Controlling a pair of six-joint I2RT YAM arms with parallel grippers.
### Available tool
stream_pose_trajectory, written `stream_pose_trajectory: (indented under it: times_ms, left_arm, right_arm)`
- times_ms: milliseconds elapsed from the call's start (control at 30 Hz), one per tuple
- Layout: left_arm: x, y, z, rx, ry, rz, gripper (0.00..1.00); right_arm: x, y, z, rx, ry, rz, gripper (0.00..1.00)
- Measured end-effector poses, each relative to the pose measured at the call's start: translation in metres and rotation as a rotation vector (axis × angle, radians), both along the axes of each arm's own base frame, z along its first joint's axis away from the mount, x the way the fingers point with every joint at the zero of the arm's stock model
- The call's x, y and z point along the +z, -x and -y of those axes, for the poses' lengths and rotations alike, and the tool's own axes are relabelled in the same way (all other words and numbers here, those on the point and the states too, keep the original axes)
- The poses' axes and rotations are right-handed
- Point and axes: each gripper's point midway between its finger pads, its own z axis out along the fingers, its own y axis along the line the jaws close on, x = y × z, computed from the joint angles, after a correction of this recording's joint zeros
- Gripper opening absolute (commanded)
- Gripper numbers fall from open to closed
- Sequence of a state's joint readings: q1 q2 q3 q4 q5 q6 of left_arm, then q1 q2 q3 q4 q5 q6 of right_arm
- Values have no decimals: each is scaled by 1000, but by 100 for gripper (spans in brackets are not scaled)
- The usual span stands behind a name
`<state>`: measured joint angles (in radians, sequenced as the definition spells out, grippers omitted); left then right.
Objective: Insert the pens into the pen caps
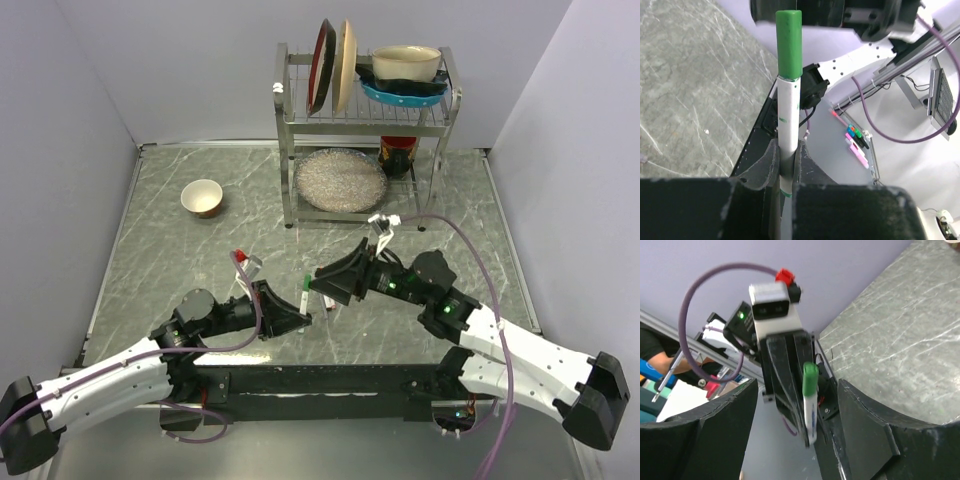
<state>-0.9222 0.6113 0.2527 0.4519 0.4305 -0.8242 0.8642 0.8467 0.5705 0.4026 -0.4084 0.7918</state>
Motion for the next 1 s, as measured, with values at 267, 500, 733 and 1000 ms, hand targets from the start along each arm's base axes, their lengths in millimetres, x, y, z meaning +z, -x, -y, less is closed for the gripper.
stream_pose_trajectory:
  times_ms: [267,500,733,1000]
  left_arm:
    - [-6,5,1,-35,-20,-11,1]
    - [-8,5,1,-34,-28,-7,1]
    - [-4,3,0,-16,-17,10,1]
    - [-8,1,2,-11,-30,4,1]
  right_arm:
    - [4,-17,-19,1,53,-21,66]
    - [-4,-16,-26,15,71,-48,54]
    - [-14,-7,-28,36,74,-69,34]
    - [-29,2,-27,43,90,-68,0]
